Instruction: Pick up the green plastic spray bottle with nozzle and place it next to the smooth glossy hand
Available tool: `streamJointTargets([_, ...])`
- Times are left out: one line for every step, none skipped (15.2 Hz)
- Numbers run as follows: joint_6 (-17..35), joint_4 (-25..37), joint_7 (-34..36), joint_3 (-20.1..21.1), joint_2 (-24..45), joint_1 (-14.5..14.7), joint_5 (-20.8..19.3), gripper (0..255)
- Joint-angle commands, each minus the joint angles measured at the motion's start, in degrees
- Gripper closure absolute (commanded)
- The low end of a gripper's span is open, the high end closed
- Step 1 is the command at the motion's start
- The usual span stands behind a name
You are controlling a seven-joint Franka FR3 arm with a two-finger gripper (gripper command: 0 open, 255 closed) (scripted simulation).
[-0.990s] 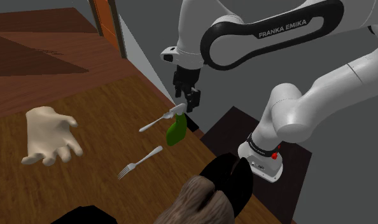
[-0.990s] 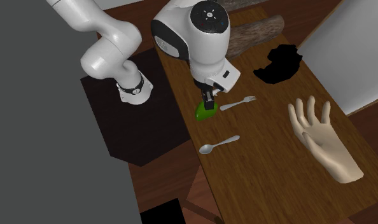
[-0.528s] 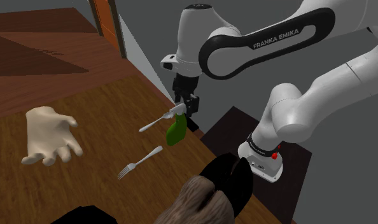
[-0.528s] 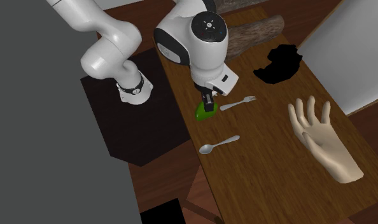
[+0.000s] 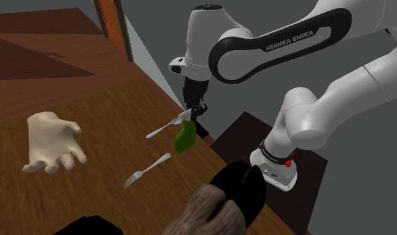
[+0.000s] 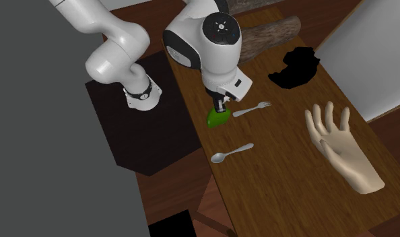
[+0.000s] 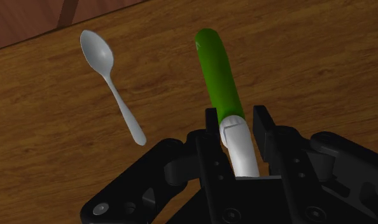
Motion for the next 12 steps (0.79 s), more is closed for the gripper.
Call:
streamJointTargets([-0.01,-0.01,0.0,0.0,0.0,0.0,0.0,255])
streamJointTargets([0.0,-0.01,0.0,0.0,0.01,0.0,0.0,255])
streamJointTargets([0.0,-0.01,0.0,0.0,0.01,0.0,0.0,255])
streamJointTargets([0.0,-0.02,0.0,0.0,0.01,0.0,0.0,255])
streamJointTargets([0.01,-0.02,0.0,0.0,0.01,0.0,0.0,255])
streamJointTargets([0.01,-0.02,0.0,0.0,0.01,0.0,0.0,255])
streamJointTargets([0.01,-0.01,0.0,0.0,0.01,0.0,0.0,255])
streamJointTargets([-0.88,0.53,0.08,-0.05,-0.34,-0.02,-0.08,255])
streamJointTargets([-1.75,1.09,0.16,-0.1,-0.65,-0.05,-0.15,255])
streamJointTargets([-2.62,1.66,0.23,-0.15,-0.95,-0.08,-0.23,255])
streamJointTargets([-3.49,2.24,0.31,-0.2,-1.24,-0.1,-0.3,255])
streamJointTargets([-4.34,2.84,0.38,-0.26,-1.51,-0.13,-0.38,255])
